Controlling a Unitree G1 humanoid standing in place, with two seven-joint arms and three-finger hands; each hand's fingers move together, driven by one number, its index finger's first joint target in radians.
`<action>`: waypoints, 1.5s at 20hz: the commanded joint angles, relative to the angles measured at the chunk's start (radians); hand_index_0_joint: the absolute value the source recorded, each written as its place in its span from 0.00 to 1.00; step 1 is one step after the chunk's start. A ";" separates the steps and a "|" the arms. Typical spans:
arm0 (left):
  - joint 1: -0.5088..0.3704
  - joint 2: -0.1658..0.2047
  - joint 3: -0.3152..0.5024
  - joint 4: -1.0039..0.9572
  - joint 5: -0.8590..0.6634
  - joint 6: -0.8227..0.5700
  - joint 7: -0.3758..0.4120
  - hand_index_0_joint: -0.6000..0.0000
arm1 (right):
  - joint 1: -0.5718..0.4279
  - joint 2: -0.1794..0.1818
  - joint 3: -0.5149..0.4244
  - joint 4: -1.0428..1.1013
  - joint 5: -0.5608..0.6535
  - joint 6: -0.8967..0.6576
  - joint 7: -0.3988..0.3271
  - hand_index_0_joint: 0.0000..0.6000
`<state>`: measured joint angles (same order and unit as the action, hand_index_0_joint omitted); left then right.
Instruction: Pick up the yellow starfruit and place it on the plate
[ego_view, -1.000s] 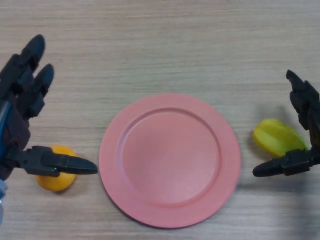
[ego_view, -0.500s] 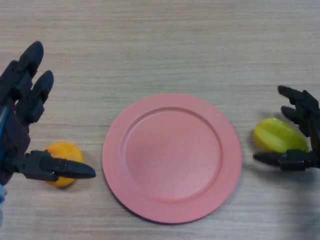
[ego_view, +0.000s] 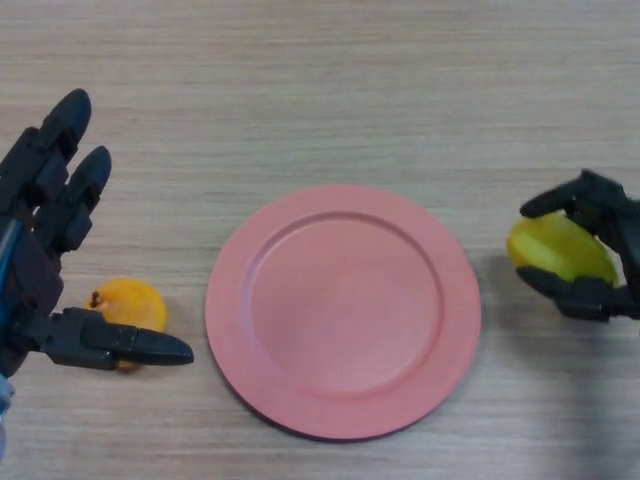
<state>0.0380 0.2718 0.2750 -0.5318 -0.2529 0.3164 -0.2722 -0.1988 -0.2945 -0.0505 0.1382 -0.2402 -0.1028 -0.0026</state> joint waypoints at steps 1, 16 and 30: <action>-0.034 0.037 0.062 -0.052 -0.025 -0.079 0.003 1.00 | -0.024 -0.002 -0.010 -0.160 -0.019 -0.031 0.007 1.00; -0.071 0.037 0.018 -0.153 -0.128 0.084 0.080 1.00 | -0.070 0.104 0.409 -0.258 0.108 0.410 -0.228 0.75; -0.058 0.021 -0.006 -0.185 -0.007 0.060 0.080 1.00 | 0.127 0.086 0.122 -0.702 0.060 0.422 0.212 0.00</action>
<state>0.0103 0.2671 0.2169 -0.6798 -0.2815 0.4965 -0.1994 -0.0502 -0.1903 0.0927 -0.5097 -0.2058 0.4616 0.2059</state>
